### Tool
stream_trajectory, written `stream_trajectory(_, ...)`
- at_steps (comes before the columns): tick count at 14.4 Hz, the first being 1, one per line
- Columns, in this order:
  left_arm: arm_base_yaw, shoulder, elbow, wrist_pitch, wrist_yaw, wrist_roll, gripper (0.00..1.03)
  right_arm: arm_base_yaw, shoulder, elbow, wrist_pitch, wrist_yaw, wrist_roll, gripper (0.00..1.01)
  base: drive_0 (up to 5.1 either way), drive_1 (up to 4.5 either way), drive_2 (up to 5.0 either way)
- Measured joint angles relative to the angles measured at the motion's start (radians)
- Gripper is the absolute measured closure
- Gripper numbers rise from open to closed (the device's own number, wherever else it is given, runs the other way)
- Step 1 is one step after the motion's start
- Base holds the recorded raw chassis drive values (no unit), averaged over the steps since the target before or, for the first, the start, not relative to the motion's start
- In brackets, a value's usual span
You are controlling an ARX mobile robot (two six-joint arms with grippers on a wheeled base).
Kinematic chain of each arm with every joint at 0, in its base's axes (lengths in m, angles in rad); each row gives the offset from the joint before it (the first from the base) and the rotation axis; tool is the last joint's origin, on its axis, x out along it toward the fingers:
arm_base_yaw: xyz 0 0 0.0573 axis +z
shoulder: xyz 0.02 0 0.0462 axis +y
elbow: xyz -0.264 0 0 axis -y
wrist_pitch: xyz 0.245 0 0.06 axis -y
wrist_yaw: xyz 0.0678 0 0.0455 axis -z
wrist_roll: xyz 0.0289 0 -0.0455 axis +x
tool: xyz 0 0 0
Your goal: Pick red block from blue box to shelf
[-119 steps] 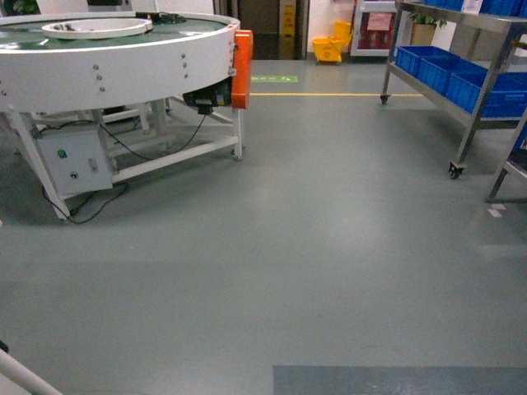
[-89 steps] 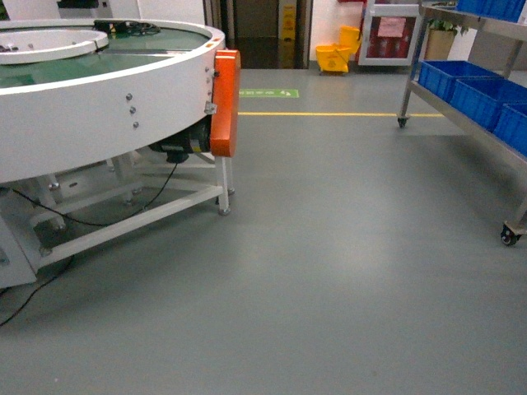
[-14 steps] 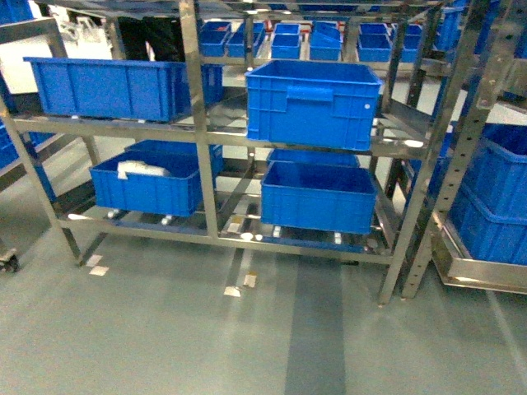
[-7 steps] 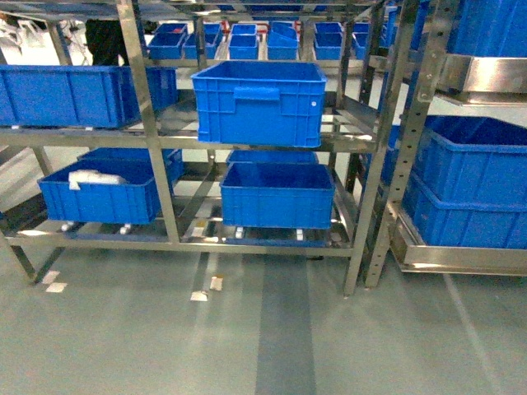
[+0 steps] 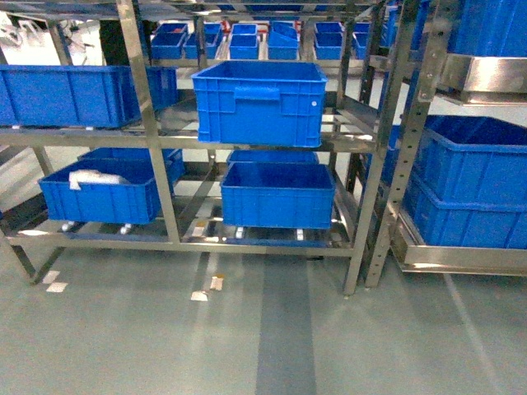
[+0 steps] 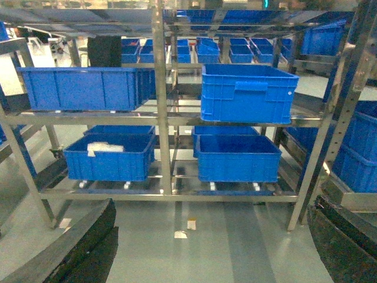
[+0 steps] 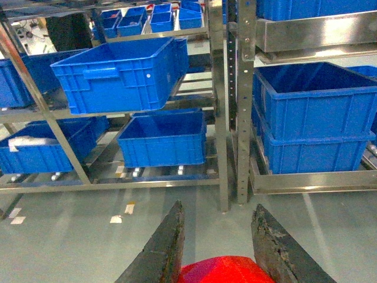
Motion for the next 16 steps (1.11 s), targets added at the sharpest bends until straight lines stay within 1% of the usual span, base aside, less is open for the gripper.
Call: stream_trajectory(16, 0.0, 0.0, 0.0, 0.0, 0.0, 0.0, 0.05, 0.0, 0.0, 0.0, 0.0, 0.0, 0.0, 0.73, 0.0, 0.0, 0.0)
